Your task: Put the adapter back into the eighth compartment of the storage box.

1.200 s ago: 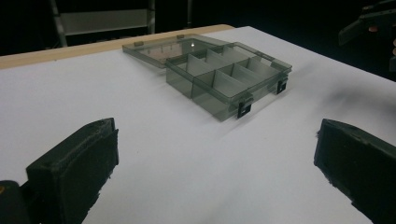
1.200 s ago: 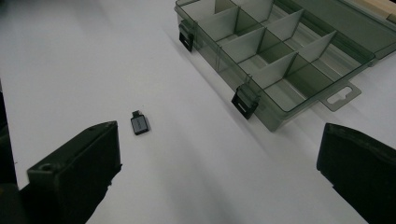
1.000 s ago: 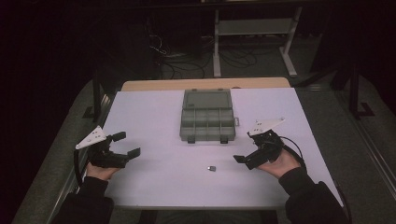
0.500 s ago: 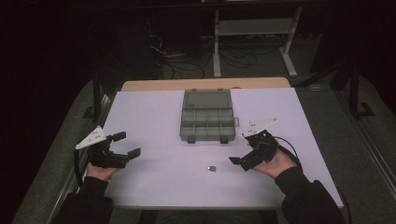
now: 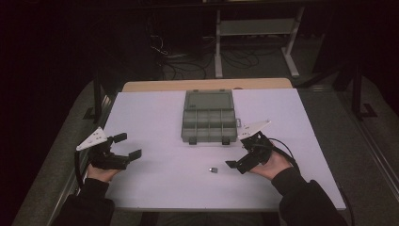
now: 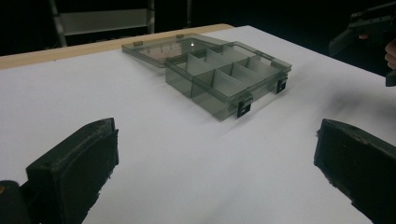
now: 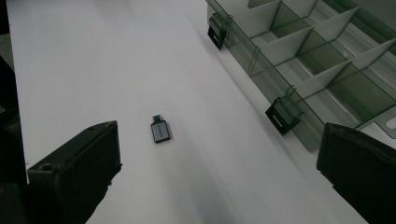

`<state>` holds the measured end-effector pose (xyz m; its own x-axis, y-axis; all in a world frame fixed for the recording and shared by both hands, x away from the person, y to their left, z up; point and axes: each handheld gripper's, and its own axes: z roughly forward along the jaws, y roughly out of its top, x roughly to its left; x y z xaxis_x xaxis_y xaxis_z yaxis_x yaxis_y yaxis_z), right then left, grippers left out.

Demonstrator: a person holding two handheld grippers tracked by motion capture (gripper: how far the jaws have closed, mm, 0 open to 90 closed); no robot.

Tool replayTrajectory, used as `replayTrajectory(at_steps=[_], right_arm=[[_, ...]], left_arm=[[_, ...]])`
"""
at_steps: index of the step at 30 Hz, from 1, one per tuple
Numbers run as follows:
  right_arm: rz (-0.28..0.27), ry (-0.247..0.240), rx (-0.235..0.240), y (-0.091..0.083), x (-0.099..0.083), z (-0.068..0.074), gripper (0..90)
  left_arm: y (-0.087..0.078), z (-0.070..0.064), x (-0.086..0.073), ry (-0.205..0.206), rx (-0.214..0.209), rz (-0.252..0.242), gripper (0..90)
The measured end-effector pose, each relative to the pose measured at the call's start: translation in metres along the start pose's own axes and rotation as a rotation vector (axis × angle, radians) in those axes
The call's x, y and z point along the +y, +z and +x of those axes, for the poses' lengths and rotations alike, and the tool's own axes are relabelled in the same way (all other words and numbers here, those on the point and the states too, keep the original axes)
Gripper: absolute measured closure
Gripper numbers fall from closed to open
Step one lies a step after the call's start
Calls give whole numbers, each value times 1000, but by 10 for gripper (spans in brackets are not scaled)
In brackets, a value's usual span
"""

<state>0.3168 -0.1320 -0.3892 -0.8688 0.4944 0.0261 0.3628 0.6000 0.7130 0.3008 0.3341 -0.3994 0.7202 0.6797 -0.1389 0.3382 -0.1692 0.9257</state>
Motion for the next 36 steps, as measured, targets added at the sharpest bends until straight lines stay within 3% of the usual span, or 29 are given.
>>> replayTrajectory(at_steps=[36], right_arm=[[89,-67,54,30,10,12,0]], left_arm=[[0,0,0,4,-1,3,0]])
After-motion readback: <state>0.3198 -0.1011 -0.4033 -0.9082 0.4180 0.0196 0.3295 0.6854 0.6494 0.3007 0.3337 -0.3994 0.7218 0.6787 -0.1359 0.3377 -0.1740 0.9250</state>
